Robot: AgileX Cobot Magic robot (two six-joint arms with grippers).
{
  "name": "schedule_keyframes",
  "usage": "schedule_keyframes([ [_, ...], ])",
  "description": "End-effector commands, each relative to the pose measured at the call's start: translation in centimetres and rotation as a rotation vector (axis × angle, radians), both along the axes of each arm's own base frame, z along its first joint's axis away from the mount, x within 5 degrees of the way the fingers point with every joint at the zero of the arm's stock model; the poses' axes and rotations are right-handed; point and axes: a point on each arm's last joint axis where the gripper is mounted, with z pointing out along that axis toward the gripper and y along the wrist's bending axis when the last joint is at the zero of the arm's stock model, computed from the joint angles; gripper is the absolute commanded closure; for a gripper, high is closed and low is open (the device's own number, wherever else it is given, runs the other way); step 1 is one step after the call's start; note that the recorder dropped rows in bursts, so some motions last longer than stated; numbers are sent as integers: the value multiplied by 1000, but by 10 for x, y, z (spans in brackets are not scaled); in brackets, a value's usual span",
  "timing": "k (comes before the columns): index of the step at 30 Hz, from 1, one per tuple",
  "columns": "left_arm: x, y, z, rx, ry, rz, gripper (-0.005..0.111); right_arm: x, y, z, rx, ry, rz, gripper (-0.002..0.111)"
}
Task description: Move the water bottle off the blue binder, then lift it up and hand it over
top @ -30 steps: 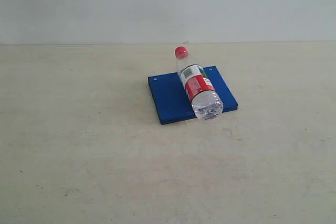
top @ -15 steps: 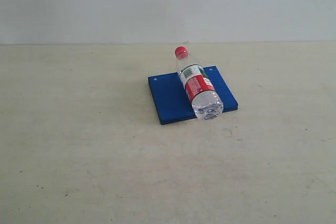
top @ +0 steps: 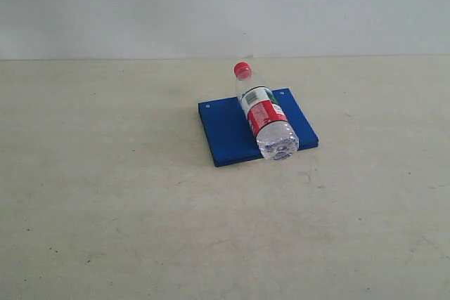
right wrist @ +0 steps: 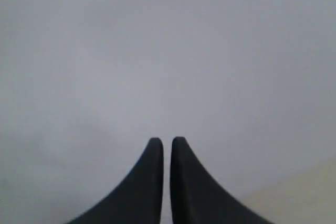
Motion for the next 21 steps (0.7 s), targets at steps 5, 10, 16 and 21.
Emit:
schedule_keyframes([
  [5, 0, 0, 0, 3, -13, -9, 102, 164, 53, -62, -185, 749, 593, 107],
  [10, 0, 0, 0, 3, -13, -9, 102, 248, 66, -79, -281, 790, 785, 99],
  [16, 0, 0, 0, 3, -13, -9, 102, 335, 87, -64, -195, 666, 843, 53],
  [21, 0, 0, 0, 3, -13, -9, 102, 379, 128, -68, -205, 630, 913, 50],
])
